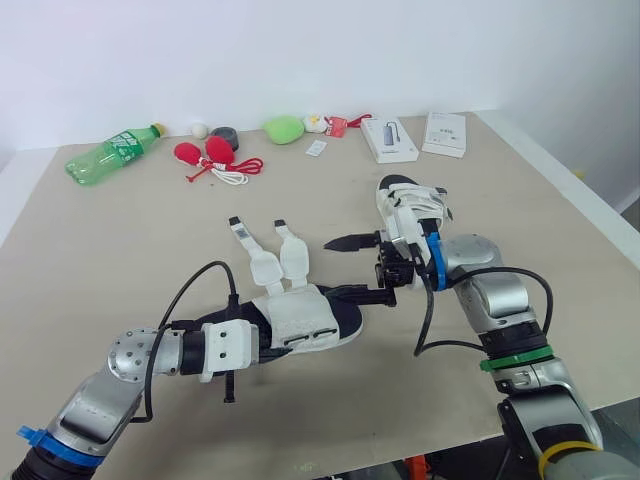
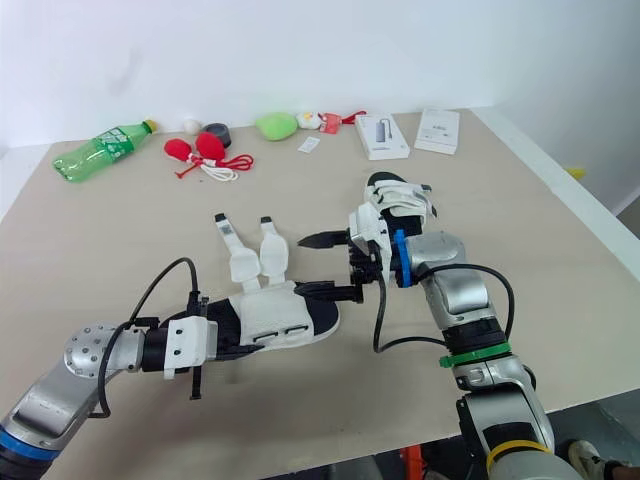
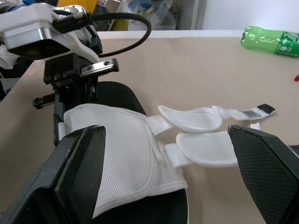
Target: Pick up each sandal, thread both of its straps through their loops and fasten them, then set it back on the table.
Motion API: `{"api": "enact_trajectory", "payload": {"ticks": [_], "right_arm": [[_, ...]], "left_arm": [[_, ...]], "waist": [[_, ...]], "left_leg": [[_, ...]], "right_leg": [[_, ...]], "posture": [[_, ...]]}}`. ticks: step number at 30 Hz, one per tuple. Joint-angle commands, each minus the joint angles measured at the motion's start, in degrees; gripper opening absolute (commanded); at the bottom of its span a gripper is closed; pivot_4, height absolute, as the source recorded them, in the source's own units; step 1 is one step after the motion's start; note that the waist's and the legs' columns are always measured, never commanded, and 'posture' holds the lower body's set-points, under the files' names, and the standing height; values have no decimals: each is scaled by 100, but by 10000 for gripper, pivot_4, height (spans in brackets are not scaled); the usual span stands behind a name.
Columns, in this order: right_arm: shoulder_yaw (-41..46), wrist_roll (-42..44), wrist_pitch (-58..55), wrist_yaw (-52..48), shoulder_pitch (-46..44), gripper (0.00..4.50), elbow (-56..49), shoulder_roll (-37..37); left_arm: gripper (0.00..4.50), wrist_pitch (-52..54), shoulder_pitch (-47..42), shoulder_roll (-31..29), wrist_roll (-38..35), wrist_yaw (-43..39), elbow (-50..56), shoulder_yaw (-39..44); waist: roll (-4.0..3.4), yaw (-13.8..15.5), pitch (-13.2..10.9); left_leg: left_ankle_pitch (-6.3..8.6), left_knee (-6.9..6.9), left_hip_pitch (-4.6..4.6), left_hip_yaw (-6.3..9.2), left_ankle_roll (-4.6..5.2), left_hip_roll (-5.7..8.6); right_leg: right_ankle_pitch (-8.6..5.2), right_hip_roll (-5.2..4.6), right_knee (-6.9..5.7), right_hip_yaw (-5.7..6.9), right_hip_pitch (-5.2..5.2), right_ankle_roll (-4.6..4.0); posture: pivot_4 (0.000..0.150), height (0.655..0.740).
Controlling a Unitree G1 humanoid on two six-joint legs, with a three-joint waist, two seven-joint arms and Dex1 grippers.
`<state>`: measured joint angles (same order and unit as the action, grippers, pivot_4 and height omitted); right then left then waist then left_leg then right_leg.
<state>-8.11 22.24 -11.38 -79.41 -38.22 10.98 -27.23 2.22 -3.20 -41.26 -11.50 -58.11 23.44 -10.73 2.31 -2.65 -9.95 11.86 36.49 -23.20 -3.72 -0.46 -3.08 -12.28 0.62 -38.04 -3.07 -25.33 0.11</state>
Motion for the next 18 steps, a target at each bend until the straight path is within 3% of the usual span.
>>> {"api": "enact_trajectory", "payload": {"ticks": [1, 4, 5, 10, 15, 16, 18], "right_arm": [[80, 36, 131, -122, -149, 45000, 26, -59], [49, -67, 330, -264, -203, 45000, 229, -121], [39, -103, 402, -310, -220, 45000, 305, -146], [-34, -413, 991, -420, -270, 45000, 664, -249], [-153, -638, 1428, -603, -283, 45000, 881, -271], [-187, -687, 1484, -621, -298, 40958, 919, -263], [-257, -766, 1584, -641, -320, 38143, 957, -223]], "left_arm": [[21668, 452, -122, -206, -435, -157, 349, 244], [36026, 1304, -125, -610, -1217, -400, 663, 663], [38426, 1551, -89, -795, -1441, -502, 743, 810], [38426, 2693, -27, -1464, -2598, -763, 911, 1627], [38426, 2986, -111, -1593, -2816, -669, 768, 1969], [39173, 3020, -213, -1552, -2808, -582, 637, 1997], [39173, 3180, -536, -1331, -2838, -191, 280, 2058]], "waist": [[0, 0, 0], [0, -4, -1], [0, -5, -1], [0, -7, -5], [-2, -6, -7], [-1, -5, -6], [-1, -3, -7]], "left_leg": [[0, 0, 0, 0, 0, 0], [0, 1, 0, 1, 0, -4], [0, 1, 0, 2, 0, -5], [0, 2, 4, 2, 0, -13], [0, 0, 4, 3, 0, -13], [0, 0, 4, 3, 0, -12], [0, 0, 4, 5, 0, -12]], "right_leg": [[0, 1, 0, 0, 0, 0], [0, 5, -2, 2, -1, -1], [0, 6, -2, 2, -1, -1], [-4, 11, -4, 7, -1, -8], [-9, 11, -4, 12, -1, -15], [-9, 11, -5, 12, -1, -16], [-9, 11, -5, 14, 0, -16]], "posture": [[1500, 7400], [1500, 7400], [1500, 7400], [1500, 7400], [1500, 7400], [1500, 7400], [1500, 7400]]}}
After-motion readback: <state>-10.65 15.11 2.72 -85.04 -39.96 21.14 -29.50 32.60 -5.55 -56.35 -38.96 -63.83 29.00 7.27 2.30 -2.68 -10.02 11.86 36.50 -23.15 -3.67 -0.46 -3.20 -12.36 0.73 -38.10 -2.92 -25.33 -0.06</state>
